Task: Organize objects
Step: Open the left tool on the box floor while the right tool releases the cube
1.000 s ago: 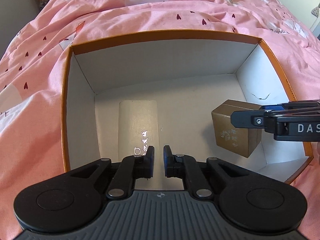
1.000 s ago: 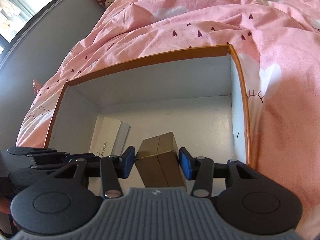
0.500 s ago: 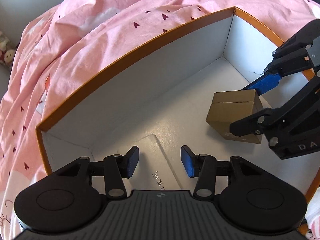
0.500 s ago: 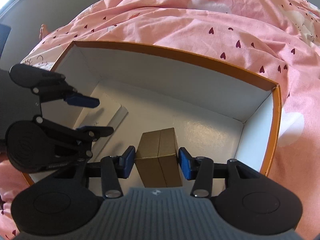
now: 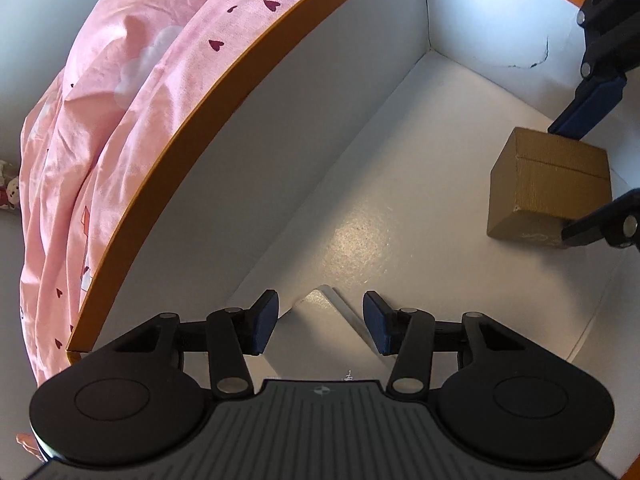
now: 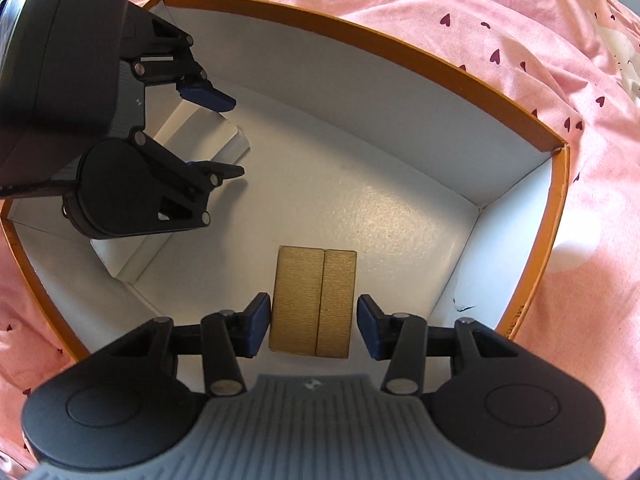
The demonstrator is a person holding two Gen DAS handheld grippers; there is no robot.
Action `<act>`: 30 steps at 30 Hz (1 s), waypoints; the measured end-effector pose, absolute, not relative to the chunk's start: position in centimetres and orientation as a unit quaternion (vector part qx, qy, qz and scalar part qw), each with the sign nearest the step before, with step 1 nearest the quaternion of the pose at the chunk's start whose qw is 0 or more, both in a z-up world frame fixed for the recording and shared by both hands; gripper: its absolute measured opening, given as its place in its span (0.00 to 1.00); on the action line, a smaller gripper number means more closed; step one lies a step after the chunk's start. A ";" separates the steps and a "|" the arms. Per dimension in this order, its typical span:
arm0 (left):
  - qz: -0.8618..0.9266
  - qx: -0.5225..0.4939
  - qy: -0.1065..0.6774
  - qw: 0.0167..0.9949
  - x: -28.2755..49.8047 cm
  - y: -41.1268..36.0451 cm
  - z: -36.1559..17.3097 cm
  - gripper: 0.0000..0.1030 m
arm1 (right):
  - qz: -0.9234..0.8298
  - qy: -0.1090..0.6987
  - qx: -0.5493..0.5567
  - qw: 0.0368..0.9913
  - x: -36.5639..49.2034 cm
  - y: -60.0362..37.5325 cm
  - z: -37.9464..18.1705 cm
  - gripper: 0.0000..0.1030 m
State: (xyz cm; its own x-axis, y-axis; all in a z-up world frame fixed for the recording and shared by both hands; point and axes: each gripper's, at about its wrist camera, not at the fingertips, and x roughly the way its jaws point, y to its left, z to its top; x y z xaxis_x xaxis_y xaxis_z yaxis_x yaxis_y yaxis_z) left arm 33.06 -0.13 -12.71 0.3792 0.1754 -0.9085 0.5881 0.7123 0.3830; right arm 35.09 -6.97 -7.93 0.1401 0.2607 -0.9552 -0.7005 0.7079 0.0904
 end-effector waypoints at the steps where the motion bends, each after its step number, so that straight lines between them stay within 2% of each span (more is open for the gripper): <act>1: -0.138 0.358 0.540 0.749 32.9 -0.1 -12.8 0.52 | 0.329 0.569 -0.195 0.728 35.1 -7.0 -7.9 0.48; 7: -0.126 0.382 0.551 0.732 32.0 0.9 -13.3 0.48 | 0.338 0.569 -0.221 0.716 34.5 -7.0 -7.4 0.52; 13: -0.122 0.386 0.544 0.735 31.5 1.7 -13.1 0.48 | 0.346 0.563 -0.266 0.702 33.3 -7.0 -7.6 0.53; 19: -0.122 0.373 0.530 0.752 31.9 1.8 -12.9 0.48 | 0.346 0.553 -0.293 0.699 32.8 -6.9 -8.3 0.45; 25: -0.151 0.271 0.555 0.772 31.6 3.8 -10.1 0.48 | 0.388 0.485 -0.338 0.707 32.7 -6.2 -7.8 0.45; 30: -0.153 0.219 0.566 0.780 31.5 5.1 -9.0 0.42 | 0.435 0.400 -0.402 0.700 32.2 -3.6 -7.6 0.45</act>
